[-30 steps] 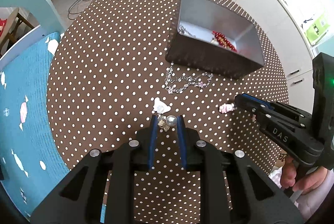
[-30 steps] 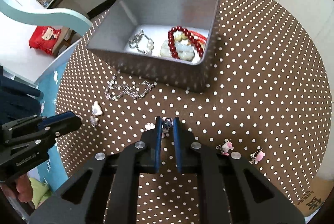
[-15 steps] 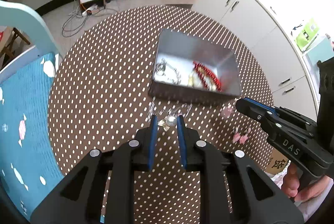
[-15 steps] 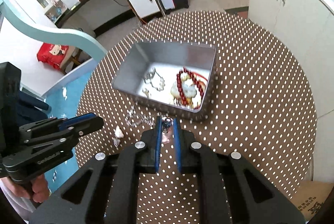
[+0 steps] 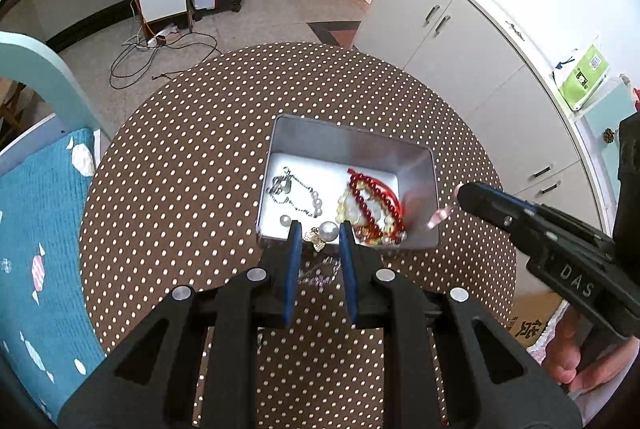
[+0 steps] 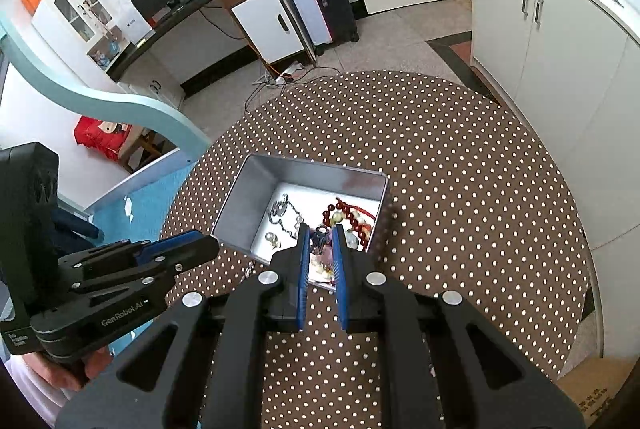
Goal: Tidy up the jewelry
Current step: 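Drop the charms into the grey box with both tools, then move both tools to the pink bunny charms and close the right tool on one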
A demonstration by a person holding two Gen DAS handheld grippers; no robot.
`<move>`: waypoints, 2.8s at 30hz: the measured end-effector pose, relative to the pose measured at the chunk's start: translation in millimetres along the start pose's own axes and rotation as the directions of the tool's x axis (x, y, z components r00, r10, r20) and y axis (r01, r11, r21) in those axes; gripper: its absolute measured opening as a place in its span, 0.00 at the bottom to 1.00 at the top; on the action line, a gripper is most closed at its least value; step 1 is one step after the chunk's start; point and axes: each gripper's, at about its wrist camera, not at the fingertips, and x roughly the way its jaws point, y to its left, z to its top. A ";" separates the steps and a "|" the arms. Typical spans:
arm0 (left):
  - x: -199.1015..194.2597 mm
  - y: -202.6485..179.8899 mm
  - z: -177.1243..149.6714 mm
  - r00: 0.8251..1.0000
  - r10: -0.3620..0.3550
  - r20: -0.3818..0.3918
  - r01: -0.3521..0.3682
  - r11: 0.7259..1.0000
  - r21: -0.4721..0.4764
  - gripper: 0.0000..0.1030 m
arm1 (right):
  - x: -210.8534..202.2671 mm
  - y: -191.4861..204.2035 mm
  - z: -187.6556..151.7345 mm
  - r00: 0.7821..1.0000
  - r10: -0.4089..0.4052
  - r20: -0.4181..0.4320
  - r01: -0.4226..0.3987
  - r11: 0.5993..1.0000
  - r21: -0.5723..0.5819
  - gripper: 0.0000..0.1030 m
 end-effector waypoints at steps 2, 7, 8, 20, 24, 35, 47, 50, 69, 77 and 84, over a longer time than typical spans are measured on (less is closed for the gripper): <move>4.6 -3.1 6.0 1.000 -0.004 -0.003 0.004 1.000 0.004 0.18 | 5.6 -1.8 1.3 1.000 -0.008 -0.011 0.008 1.000 0.006 0.11; 14.5 -12.6 18.0 1.000 -0.014 -0.008 0.014 1.000 0.028 0.18 | 11.2 -12.6 2.9 0.999 -0.017 -0.047 0.019 0.999 0.049 0.32; 16.7 -14.7 19.1 1.000 -0.017 -0.011 0.017 0.999 0.033 0.18 | 9.7 -15.7 4.1 0.999 -0.027 -0.045 0.029 0.998 0.053 0.43; 42.8 -45.6 23.0 0.997 -0.042 -0.064 0.048 0.994 0.101 0.19 | 1.9 -48.2 -11.6 0.994 -0.080 -0.069 0.089 0.985 0.145 0.47; 46.0 -52.9 22.6 0.997 -0.033 -0.065 0.041 0.992 0.122 0.33 | -0.5 -54.5 -13.7 0.994 -0.086 -0.074 0.098 0.980 0.171 0.48; 44.6 -46.7 17.4 0.997 -0.029 -0.071 0.038 0.992 0.123 0.33 | -4.7 -60.0 -20.2 0.991 -0.105 -0.082 0.120 0.971 0.209 0.52; 34.0 -49.9 0.1 0.996 -0.044 -0.077 0.055 0.988 0.145 0.33 | -16.7 -67.4 -38.4 0.987 -0.139 -0.086 0.156 0.958 0.242 0.57; 31.7 -57.0 -7.2 0.995 -0.058 -0.086 0.074 0.979 0.188 0.33 | -20.5 -71.2 -46.8 0.983 -0.154 -0.096 0.174 0.950 0.259 0.57; 78.3 -113.2 -57.9 0.963 -0.096 -0.250 0.173 0.935 0.309 0.33 | -37.8 -83.8 -114.8 0.962 -0.201 -0.185 0.248 0.926 0.283 0.57; 106.7 -126.3 -64.5 0.949 -0.083 -0.305 0.188 0.925 0.332 0.33 | -45.7 -101.1 -138.2 0.951 -0.215 -0.222 0.278 0.908 0.314 0.56; 126.6 -135.0 -66.9 0.941 -0.059 -0.334 0.184 0.916 0.356 0.12 | -51.7 -110.9 -143.1 0.949 -0.213 -0.234 0.283 0.900 0.330 0.56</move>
